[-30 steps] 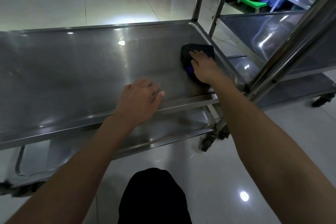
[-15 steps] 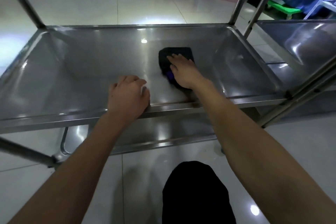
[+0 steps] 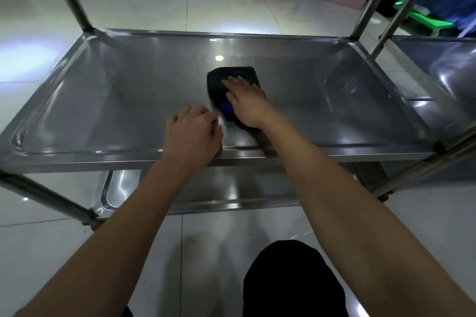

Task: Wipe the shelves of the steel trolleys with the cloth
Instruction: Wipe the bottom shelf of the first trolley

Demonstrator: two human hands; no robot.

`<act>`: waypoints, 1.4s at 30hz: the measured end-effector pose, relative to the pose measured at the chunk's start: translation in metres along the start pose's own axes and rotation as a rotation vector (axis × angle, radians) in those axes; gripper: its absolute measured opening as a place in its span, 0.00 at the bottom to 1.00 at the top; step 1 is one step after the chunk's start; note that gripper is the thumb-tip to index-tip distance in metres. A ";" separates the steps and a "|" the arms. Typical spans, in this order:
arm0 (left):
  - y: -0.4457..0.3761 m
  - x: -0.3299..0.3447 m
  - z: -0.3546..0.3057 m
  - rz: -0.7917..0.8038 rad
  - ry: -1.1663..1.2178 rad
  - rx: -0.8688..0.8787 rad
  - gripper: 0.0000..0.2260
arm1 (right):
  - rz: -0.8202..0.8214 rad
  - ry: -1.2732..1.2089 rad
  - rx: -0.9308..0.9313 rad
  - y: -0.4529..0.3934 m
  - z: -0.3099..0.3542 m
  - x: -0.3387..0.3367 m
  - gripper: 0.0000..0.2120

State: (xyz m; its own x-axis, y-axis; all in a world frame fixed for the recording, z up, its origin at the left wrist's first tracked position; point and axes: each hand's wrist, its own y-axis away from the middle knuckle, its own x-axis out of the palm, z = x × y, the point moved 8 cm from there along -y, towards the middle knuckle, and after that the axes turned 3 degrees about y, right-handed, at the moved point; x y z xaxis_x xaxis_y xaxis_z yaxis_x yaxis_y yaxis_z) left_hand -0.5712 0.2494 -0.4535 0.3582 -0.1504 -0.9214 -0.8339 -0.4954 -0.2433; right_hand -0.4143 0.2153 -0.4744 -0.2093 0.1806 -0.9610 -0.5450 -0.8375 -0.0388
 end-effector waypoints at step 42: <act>-0.043 0.079 -0.186 0.176 0.047 0.241 0.15 | -0.034 0.047 0.520 0.231 -0.262 -0.085 0.24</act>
State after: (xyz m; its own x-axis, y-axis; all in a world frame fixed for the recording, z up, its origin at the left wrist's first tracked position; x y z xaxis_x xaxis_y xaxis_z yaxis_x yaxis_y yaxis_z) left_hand -0.4294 0.0998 -0.4599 0.2138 -0.2579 -0.9422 -0.9585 -0.2418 -0.1514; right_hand -0.3098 -0.1290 -0.4734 -0.1542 0.1706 -0.9732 -0.8846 -0.4626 0.0591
